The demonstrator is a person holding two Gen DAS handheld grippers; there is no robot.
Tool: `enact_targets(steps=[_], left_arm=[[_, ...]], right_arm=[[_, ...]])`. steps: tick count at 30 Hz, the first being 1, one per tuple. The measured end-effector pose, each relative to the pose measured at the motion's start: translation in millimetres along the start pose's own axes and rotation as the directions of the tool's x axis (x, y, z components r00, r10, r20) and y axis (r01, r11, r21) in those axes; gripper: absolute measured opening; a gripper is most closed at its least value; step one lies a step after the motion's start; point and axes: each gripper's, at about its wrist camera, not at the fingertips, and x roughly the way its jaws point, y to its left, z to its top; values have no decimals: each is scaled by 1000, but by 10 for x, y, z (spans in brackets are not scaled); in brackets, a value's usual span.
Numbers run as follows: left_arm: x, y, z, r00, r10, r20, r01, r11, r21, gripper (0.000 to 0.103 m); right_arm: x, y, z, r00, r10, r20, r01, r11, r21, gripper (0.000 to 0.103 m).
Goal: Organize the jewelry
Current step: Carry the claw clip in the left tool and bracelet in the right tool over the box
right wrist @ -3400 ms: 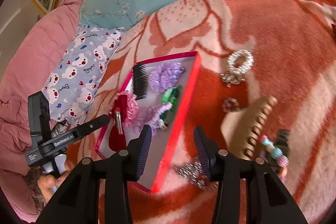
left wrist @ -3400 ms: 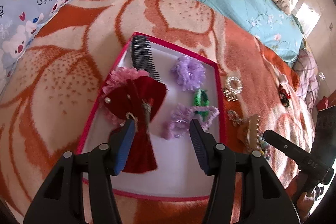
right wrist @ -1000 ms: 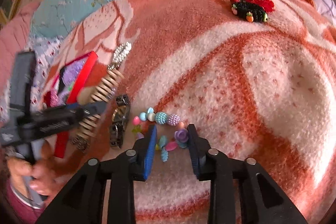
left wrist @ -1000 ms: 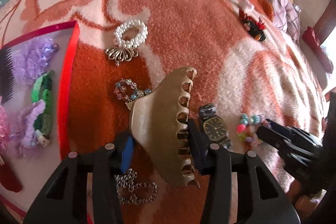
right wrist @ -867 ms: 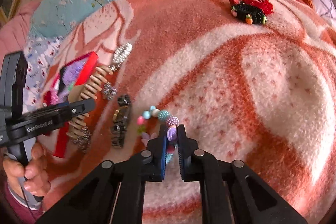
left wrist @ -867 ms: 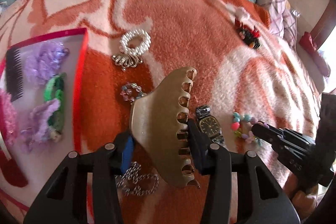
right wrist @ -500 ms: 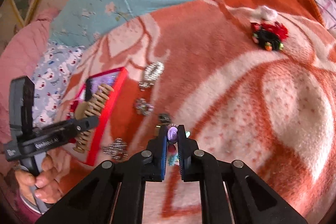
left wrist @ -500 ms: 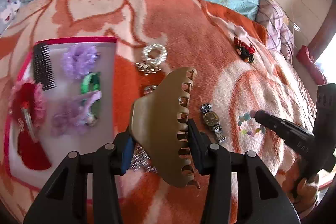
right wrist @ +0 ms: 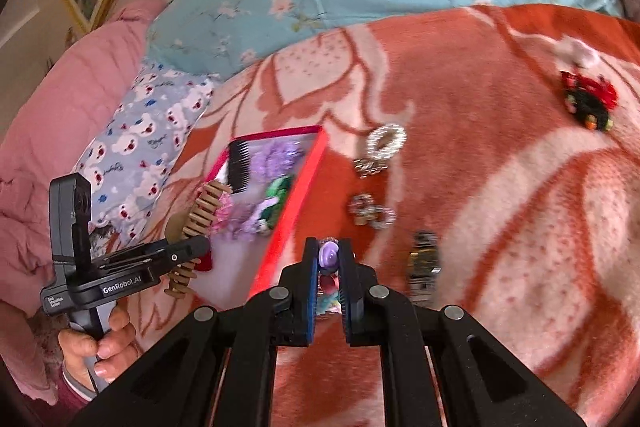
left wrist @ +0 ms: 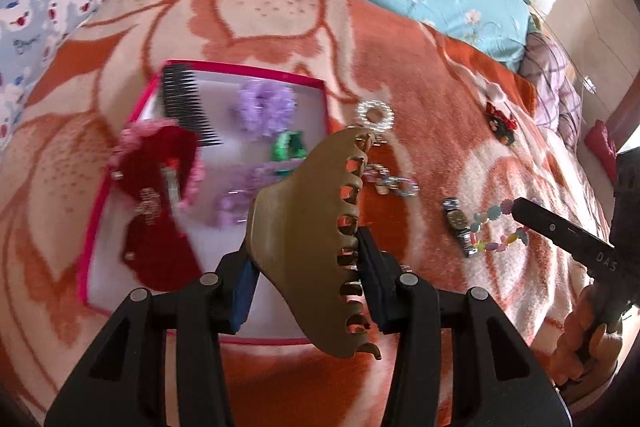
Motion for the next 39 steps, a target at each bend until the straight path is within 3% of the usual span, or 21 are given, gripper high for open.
enact_targets(steps=[18,32,39], left_arm=[[-217,898,-122,995,101,26,-96,983,-158,44],[-10,1207,-135,991,131,17,-120,945,-305,44],[168,1209,-168,991,131,-10,-128,947,-294,44]], right_arm=[[527,718,-31,989,114,-94,-122,989,-82,8],[1156,1020,-43,972,173,-159,-186,980,-71,8],[1470,986,-172,962,160,-219,-175,983,-50,8]])
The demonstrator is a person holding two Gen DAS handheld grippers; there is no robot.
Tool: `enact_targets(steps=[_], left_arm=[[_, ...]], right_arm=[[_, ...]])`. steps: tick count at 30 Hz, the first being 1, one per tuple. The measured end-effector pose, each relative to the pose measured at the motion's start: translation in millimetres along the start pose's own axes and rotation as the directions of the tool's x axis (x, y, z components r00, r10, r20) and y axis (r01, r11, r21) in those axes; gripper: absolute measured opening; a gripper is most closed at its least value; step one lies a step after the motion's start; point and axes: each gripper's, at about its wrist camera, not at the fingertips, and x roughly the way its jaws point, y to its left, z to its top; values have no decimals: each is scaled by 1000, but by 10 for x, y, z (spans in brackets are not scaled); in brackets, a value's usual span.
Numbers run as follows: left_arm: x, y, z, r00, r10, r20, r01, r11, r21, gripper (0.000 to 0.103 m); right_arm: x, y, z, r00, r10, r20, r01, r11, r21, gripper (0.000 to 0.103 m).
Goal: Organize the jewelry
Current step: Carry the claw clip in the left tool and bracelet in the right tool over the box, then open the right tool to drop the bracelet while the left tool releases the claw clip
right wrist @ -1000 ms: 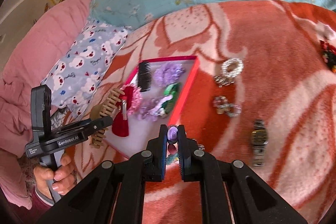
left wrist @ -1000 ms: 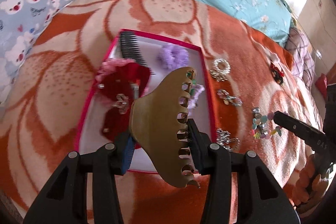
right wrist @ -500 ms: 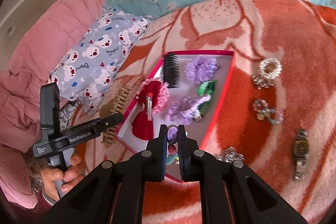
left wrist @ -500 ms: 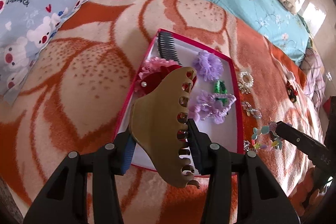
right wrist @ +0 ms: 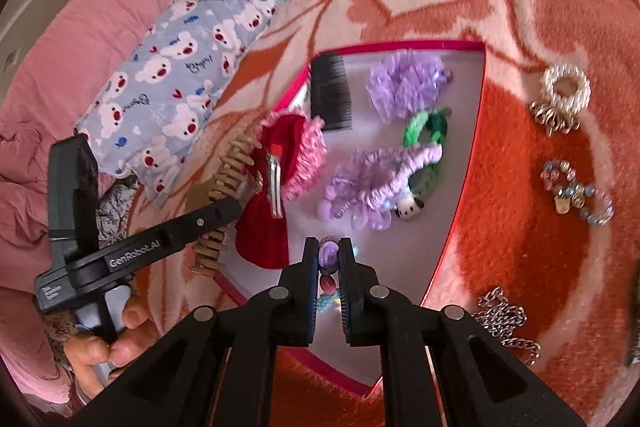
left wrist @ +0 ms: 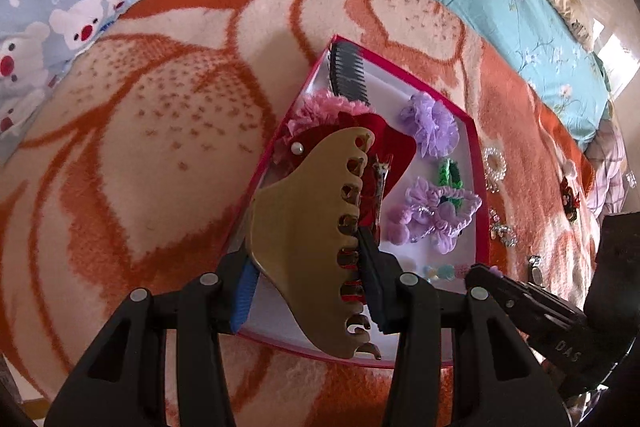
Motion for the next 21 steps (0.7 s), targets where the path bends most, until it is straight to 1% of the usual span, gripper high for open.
enact_targets(steps=[7,10,12,21], left_arm=[[89,15,-40,1000,0,-14,0,1000,17,45],[118,32,-62,1000,-4,-24,4,1000,18,45],[127,54,-66,1000,-12,-27,12,1000,12,45],[131,17,-61,999,6,-34,-5,1000,27,46]], right_arm=[[122,-55,-50,999,-9,-39,9,1000,0,9],[157,-63,-62,999,-16,-45,16,1000,-4,9],[175,-67,-66,999,-21,-48,21,1000,-5,13],[193,-86,-74,998,-35,-53,34,999,-11,14]])
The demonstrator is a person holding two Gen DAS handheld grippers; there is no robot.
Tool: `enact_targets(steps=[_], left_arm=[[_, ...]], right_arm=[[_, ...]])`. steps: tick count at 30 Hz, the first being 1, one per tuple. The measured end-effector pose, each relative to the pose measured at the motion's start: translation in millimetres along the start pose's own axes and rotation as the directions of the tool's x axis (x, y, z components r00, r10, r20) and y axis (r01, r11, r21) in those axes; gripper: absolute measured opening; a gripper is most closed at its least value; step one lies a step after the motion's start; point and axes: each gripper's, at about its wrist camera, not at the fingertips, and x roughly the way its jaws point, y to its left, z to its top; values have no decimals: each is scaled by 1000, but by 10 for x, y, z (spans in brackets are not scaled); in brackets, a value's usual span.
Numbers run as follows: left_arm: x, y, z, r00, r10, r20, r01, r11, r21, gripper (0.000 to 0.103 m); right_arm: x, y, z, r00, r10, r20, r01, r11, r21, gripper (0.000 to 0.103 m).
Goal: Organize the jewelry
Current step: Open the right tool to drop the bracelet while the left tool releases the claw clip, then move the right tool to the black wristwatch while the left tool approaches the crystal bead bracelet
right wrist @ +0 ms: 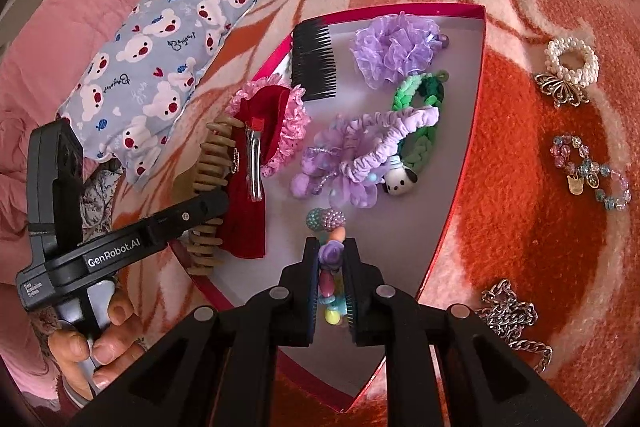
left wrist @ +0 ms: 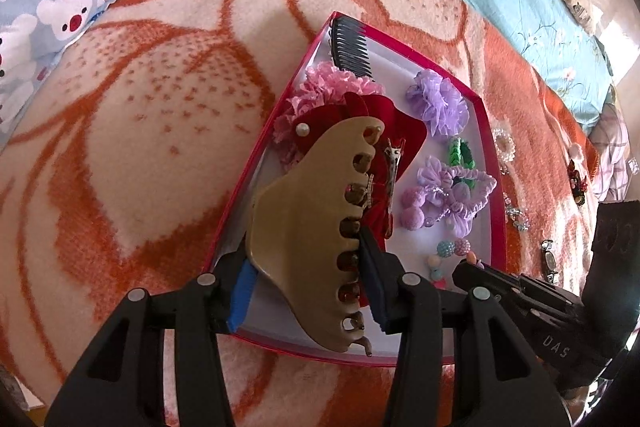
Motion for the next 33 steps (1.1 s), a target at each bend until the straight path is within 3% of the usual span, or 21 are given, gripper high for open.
enact_targets(steps=[7,12,21,24,28,33], left_arm=[[-6,-6,8,1000,5,-7,-5,1000,6,52],[-66,-29,-5,1000,9,2,-9,1000,26,55],[-83,-1,-15,1000,4,-12,-4,1000,11,56],[-169,-12,-15,1000,8,3,-8,1000,20,56],[-283,-61,-3,999,10,31,-11,1000,30,67],[-391,-201,3,999,-3,50,1,999,52,67]], right_arm=[[28,41,4,1000,-16,-5,15,1000,-25,15],[-4,76,17,1000,-24,7,25,999,-39,32],[-74,85,17,1000,-18,15,19,999,-38,32],[-222,96,22,999,-11,44,13,999,-44,32],[-540,30,-16,995,-21,100,25,999,-37,33],[-877,-214,-123,988,-61,143,60,998,9,35]])
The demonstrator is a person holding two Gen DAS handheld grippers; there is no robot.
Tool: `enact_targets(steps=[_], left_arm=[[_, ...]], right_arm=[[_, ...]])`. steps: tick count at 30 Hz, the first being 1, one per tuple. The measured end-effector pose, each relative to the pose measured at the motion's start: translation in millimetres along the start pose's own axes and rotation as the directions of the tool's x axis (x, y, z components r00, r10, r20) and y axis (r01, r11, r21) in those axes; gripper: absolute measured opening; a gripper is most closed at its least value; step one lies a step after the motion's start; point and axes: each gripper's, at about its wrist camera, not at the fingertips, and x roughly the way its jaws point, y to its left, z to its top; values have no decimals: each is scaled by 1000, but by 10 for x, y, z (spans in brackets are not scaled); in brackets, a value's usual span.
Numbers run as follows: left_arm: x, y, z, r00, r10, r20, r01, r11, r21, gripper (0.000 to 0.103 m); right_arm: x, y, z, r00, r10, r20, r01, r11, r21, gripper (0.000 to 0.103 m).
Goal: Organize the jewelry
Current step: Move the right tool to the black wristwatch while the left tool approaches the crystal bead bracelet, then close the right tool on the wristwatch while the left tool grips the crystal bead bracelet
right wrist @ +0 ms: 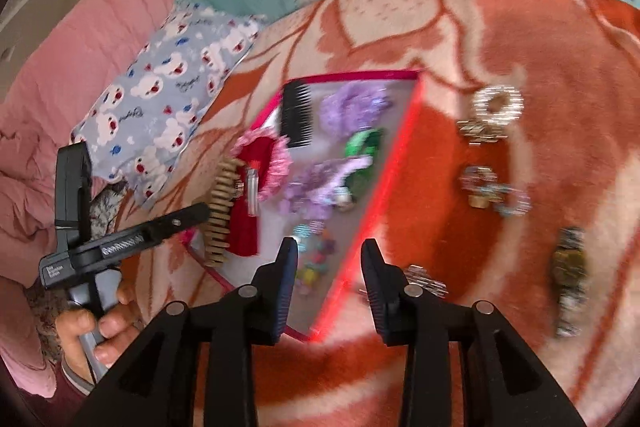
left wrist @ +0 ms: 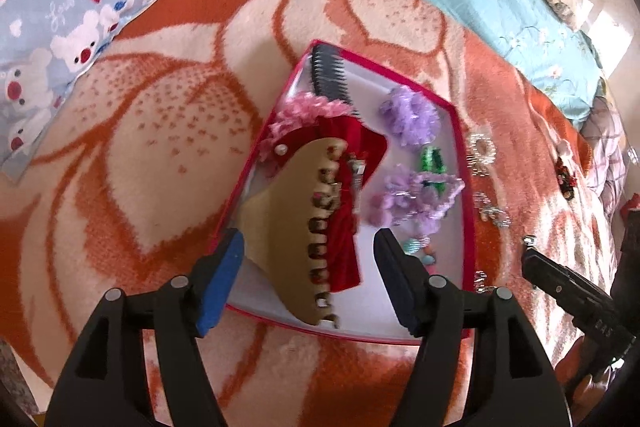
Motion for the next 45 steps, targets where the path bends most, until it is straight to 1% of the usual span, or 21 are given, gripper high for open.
enact_targets(steps=[3,9,13,20,25,27,30,34,36,38,43,44,45], left_arm=[[-51,-116,-3,1000,-14,8,14,1000,20,67],[-98,-343,-31,999,-35,9,34,997,63,67],[-129,-469,-60,999,-51,7,50,995,85,67],[-194,-818,-115,995,-104,1,102,982,161,67],[-163,-1099,-161,991,-130,-18,131,968,214,67],[-139,-1187,-179,990,-136,-24,138,964,228,67],[-82,-1289,-209,988,-149,-42,154,957,245,67],[61,-1366,-222,984,-156,-91,173,955,239,67],[117,-1377,-209,984,-150,-100,170,959,228,67],[156,-1385,-196,981,-161,-109,182,958,222,67],[243,-1515,-145,982,-153,-108,175,955,239,67],[276,-1553,-129,981,-157,-115,180,954,241,67],[309,-1597,-117,980,-159,-123,186,951,247,67]], right_arm=[[-224,-231,-70,999,-48,26,47,998,33,35],[-526,-641,-180,990,-127,55,121,987,110,35],[-670,-866,-285,984,-164,63,153,976,156,35],[-784,-1061,-457,980,-192,54,177,963,204,35],[-790,-1084,-477,978,-203,52,189,961,202,36],[-769,-1086,-465,975,-217,47,205,961,188,42],[-714,-1089,-447,971,-237,39,227,959,170,43],[-565,-1098,-396,968,-252,14,247,958,146,43],[-476,-1084,-362,965,-263,6,261,958,123,43],[-370,-1075,-327,958,-288,-5,287,953,97,43],[-138,-1083,-263,936,-352,-21,352,935,40,40],[-114,-1086,-255,930,-366,-22,366,930,32,33],[-113,-1095,-246,923,-384,-19,384,923,28,30]])
